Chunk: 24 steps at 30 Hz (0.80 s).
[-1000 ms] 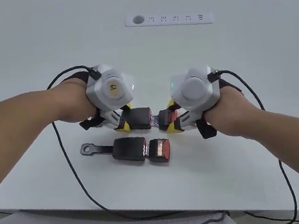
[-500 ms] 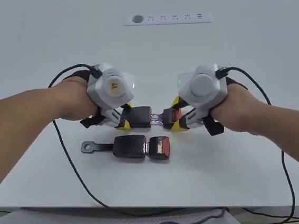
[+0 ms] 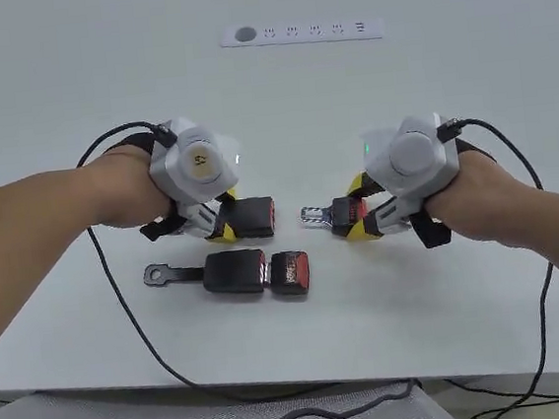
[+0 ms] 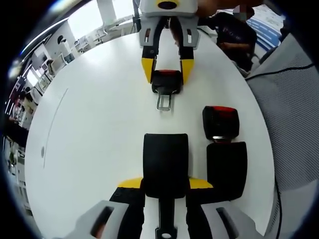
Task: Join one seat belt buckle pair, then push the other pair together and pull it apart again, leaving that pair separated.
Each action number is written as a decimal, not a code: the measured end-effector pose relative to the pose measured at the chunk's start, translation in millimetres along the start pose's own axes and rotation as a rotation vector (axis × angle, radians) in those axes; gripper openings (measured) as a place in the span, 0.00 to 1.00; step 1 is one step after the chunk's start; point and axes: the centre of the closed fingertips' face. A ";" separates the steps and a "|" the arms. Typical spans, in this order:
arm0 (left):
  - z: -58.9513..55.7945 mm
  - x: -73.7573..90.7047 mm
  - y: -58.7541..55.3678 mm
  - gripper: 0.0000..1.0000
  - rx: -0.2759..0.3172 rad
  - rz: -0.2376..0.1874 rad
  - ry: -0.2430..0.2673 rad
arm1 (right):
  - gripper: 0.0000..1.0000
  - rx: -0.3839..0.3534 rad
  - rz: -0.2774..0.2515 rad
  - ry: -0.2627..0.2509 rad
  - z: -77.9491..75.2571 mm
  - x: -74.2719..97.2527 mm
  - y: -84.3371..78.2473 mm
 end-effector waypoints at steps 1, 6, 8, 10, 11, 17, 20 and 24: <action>-0.3 0.4 0.5 0.31 0.004 0.002 0.001 | 0.32 0.001 0.004 -0.002 -1.7 2.3 -4.2; 1.0 -0.2 -1.0 0.31 0.005 0.005 0.005 | 0.32 0.002 0.020 -0.009 -2.3 11.2 -20.1; 1.9 -0.8 -2.3 0.31 0.007 0.007 0.006 | 0.32 -0.002 0.026 -0.012 0.2 15.7 -25.0; 2.7 -1.4 -3.6 0.31 0.005 0.008 0.008 | 0.32 -0.007 0.033 -0.013 -1.6 19.3 -30.1; 3.0 -1.5 -3.9 0.31 0.007 0.008 0.008 | 0.32 -0.009 0.036 -0.013 -3.3 21.7 -34.3; 4.5 -2.9 -6.3 0.32 0.013 0.010 0.011 | 0.32 -0.028 0.052 -0.017 -1.8 32.6 -50.1; 6.4 -4.1 -8.7 0.32 0.019 0.006 0.013 | 0.32 -0.016 0.065 -0.025 -3.9 36.4 -57.3; 6.1 -4.6 -9.0 0.32 0.029 -0.009 0.012 | 0.32 0.006 0.085 -0.035 -4.7 40.2 -63.4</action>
Point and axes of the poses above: the centre of the closed fingertips' face, and the gripper's own axes: x roughly backward along the fingers, z roughly to its left, y roughly out of its top, and after that the axes turned 7 degrees about -x, right-handed
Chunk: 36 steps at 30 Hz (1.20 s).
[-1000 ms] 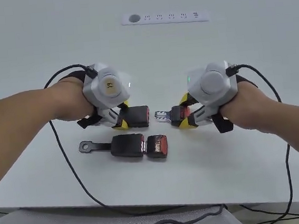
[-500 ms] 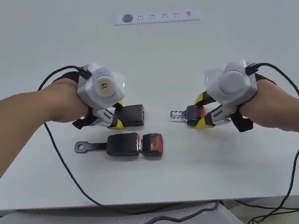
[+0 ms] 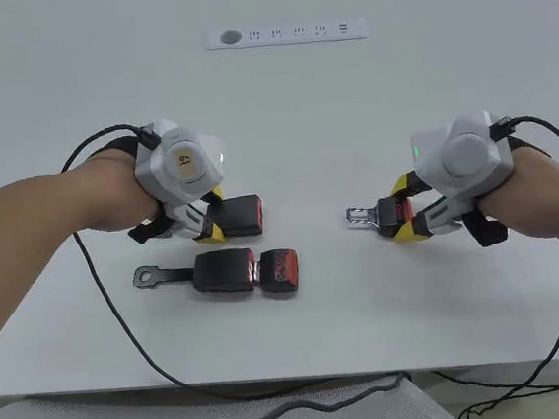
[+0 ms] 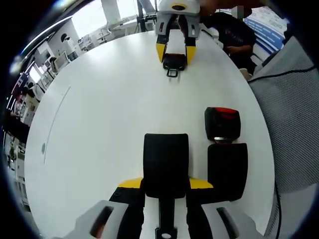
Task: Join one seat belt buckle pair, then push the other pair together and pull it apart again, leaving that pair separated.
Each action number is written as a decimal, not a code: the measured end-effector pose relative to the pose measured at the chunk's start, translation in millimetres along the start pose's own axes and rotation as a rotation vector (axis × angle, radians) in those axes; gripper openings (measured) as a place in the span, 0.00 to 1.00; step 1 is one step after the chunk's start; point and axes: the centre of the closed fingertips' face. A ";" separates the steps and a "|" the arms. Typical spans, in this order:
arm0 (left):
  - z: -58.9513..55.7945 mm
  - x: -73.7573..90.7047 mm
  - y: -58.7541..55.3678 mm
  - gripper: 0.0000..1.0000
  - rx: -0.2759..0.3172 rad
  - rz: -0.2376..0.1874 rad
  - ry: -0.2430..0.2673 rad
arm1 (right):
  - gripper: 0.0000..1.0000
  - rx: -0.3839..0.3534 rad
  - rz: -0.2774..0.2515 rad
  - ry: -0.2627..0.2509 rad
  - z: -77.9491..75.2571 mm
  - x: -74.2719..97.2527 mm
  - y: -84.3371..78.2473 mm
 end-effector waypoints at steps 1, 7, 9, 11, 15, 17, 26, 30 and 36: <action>0.2 -0.2 -0.1 0.32 0.000 -0.001 0.000 | 0.32 0.005 0.003 -0.002 1.5 0.5 -0.7; -0.3 0.5 0.7 0.32 -0.017 0.003 0.008 | 0.33 0.008 0.016 -0.013 3.1 1.6 -3.7; -1.3 0.7 1.7 0.32 -0.029 0.005 0.011 | 0.33 0.011 0.018 -0.018 4.2 1.9 -3.2; -3.3 2.0 4.2 0.32 -0.034 0.007 0.017 | 0.33 0.006 0.018 -0.023 1.7 2.0 -3.4; -5.1 4.5 7.8 0.33 -0.041 0.004 0.035 | 0.34 -0.016 -0.003 -0.031 1.1 2.5 -0.4; -5.3 5.9 8.4 0.33 -0.002 -0.014 0.045 | 0.35 -0.019 -0.007 -0.036 1.3 2.7 0.5; -3.1 27.4 13.8 0.41 0.009 -0.048 0.122 | 0.40 -0.049 -0.058 -0.085 1.9 16.3 10.6; 4.4 48.1 13.3 0.45 0.071 -0.097 0.196 | 0.46 -0.081 -0.095 -0.138 -1.4 25.7 14.8; -12.9 64.2 1.8 0.51 0.094 -0.119 0.221 | 0.53 -0.122 -0.137 -0.164 15.1 36.6 17.2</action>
Point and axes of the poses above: the centre of the closed fingertips' face, and the gripper's own axes: x roughly backward along the fingers, z roughly to its left, y roughly out of its top, and after that the axes turned 7 degrees about -x, right-handed
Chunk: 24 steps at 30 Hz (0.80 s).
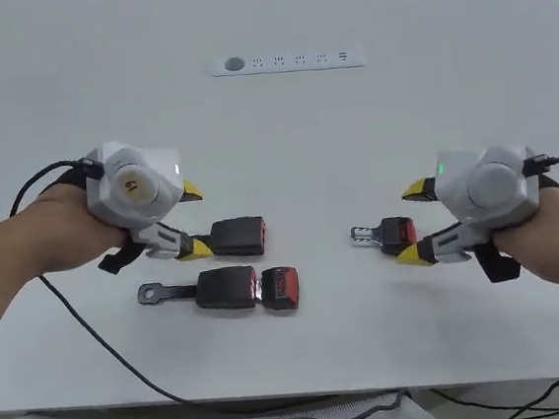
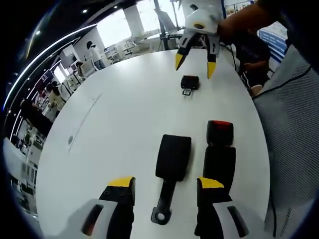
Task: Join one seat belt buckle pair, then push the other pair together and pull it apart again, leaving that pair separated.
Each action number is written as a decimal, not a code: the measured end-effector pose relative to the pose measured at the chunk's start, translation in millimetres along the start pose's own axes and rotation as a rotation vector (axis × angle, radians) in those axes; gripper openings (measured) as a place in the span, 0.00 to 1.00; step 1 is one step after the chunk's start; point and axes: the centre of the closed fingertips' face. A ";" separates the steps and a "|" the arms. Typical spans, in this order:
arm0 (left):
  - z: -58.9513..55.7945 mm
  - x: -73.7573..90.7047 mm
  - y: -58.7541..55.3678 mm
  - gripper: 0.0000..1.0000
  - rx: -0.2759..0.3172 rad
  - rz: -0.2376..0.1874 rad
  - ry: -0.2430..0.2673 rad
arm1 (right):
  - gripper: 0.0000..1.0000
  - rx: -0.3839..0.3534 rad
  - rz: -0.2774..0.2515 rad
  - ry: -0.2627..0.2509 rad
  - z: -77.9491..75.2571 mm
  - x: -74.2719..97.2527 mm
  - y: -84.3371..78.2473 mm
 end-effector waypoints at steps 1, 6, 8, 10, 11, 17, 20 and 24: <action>-3.6 4.4 -3.0 0.52 0.022 -0.001 0.004 | 0.53 -0.020 -0.011 0.002 0.7 -1.7 -2.9; -13.6 19.8 -16.9 0.62 0.083 0.001 0.043 | 0.54 -0.059 -0.041 -0.009 13.0 8.0 -2.3; -20.1 28.1 -22.4 0.65 0.113 -0.006 0.052 | 0.56 -0.091 -0.061 -0.006 23.1 13.7 0.5; -26.7 36.4 -26.3 0.67 0.140 -0.021 0.059 | 0.57 -0.094 -0.065 -0.010 29.8 17.9 -0.5; -28.9 39.6 -28.5 0.68 0.147 -0.021 0.064 | 0.58 -0.096 -0.068 -0.012 31.0 17.7 -2.1; -40.3 59.4 -42.6 0.75 0.241 -0.024 0.111 | 0.71 -0.190 -0.108 -0.042 37.3 23.5 -1.5; -44.8 65.9 -48.9 0.78 0.264 -0.016 0.128 | 0.73 -0.201 -0.117 -0.054 42.1 27.3 1.6; -51.8 74.3 -54.2 0.84 0.294 -0.017 0.144 | 0.75 -0.236 -0.137 -0.070 45.7 32.7 5.4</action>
Point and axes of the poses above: the centre of the closed fingertips' face, and the gripper's own axes: x roughly backward along the fingers, z roughly to its left, y roughly out of its top, and after that the axes turned 7 degrees about -x, right-handed
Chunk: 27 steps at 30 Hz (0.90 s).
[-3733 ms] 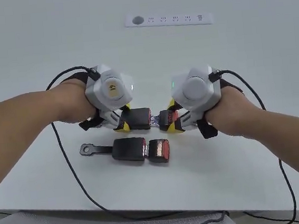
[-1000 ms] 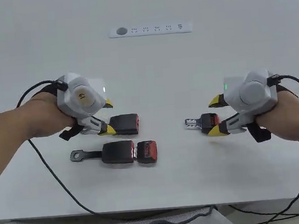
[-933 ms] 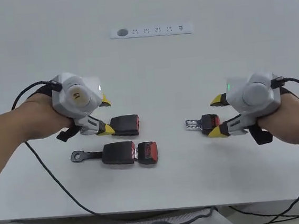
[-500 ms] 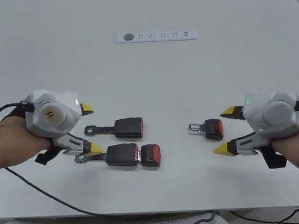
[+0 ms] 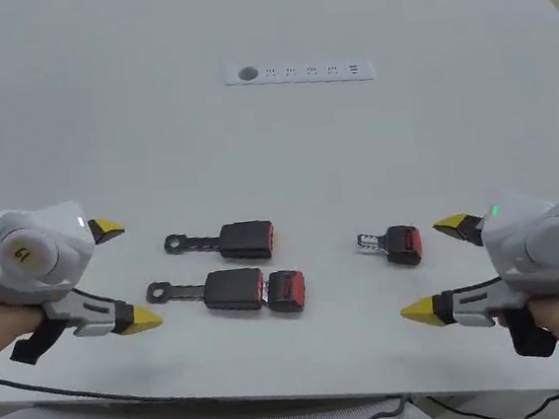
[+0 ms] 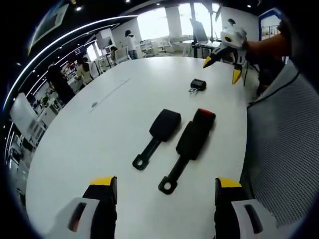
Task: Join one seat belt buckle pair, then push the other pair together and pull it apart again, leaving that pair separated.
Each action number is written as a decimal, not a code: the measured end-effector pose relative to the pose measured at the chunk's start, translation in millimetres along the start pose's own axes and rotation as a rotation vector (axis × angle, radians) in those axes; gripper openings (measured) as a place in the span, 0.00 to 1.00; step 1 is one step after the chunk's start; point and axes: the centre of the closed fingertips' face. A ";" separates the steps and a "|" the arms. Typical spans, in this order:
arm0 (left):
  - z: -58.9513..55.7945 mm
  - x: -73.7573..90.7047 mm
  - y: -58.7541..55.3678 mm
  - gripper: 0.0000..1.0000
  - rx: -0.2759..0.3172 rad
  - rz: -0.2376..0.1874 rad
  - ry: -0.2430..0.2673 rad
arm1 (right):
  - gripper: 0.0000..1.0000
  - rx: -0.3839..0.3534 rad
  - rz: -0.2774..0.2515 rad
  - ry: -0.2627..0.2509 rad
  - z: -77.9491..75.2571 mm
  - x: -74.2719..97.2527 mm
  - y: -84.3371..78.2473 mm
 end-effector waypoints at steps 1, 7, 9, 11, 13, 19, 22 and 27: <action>-0.7 1.6 -1.0 0.85 0.004 -0.001 0.004 | 0.76 -0.005 -0.005 -0.005 0.3 1.5 1.2; -1.4 7.8 -14.6 0.87 0.026 -0.005 0.029 | 0.87 -0.046 -0.020 -0.035 -1.5 4.1 -3.7; 3.1 6.4 -12.5 0.89 0.049 -0.022 0.042 | 0.92 -0.056 -0.018 -0.052 0.9 7.2 -2.6; 7.8 4.8 -13.8 0.93 0.081 -0.030 0.053 | 0.96 -0.081 -0.024 -0.059 2.3 8.4 -1.2; 9.0 2.9 -15.3 0.96 0.078 -0.029 0.057 | 0.97 -0.087 -0.022 -0.057 2.9 6.9 -3.3; 10.9 2.7 -18.4 1.00 0.092 -0.017 0.068 | 1.00 -0.091 -0.023 -0.068 3.1 8.6 -2.0; 16.3 4.5 -18.9 1.00 0.107 -0.023 0.080 | 1.00 -0.087 -0.028 -0.075 2.3 8.9 -1.3; 10.8 1.5 -19.0 1.00 0.110 -0.019 0.066 | 1.00 -0.079 -0.017 -0.077 4.0 8.5 -2.7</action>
Point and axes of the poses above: the centre of the closed fingertips' face, and the gripper's own axes: x roughly backward along the fingers, z roughly to its left, y roughly out of its top, and after that the axes turned 7 degrees about -x, right-handed
